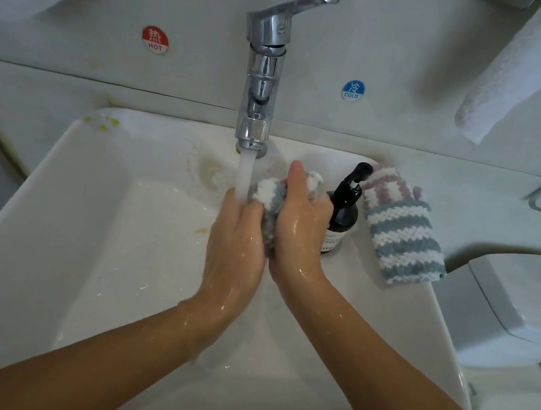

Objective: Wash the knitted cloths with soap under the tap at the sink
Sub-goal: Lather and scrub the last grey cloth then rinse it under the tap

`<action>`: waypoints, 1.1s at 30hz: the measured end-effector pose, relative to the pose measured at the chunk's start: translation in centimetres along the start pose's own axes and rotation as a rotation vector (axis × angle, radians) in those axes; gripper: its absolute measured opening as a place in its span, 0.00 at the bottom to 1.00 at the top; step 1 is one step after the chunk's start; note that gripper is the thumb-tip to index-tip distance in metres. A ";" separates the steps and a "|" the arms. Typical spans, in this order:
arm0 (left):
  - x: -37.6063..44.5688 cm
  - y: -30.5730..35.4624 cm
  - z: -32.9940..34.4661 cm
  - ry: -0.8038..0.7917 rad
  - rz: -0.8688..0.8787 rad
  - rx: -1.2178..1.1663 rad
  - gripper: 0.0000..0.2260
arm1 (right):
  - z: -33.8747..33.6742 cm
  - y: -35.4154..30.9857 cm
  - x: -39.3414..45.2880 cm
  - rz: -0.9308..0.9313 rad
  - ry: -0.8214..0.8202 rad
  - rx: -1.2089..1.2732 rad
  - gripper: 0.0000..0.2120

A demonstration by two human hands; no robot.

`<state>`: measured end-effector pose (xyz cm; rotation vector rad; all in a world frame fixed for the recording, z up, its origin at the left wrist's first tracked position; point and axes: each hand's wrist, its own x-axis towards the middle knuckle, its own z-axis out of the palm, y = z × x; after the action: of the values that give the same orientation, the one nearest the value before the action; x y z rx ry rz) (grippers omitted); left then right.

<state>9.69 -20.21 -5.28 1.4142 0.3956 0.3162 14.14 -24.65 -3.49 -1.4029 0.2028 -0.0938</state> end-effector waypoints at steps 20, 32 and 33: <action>2.5 0.8 -2.0 0.253 0.157 0.116 0.05 | 0.6 1.6 -2.2 -0.117 -0.381 -0.289 0.08; 2.0 1.4 -1.4 0.236 0.010 0.070 0.20 | 1.3 1.3 -2.2 0.012 -0.240 -0.233 0.20; 2.2 1.4 -1.4 0.244 -0.021 0.030 0.19 | 1.3 1.4 -2.1 0.014 -0.224 -0.242 0.18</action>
<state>11.04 -17.87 -4.22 1.4038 0.6166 0.4695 12.22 -22.74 -4.48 -1.6401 0.0385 0.1031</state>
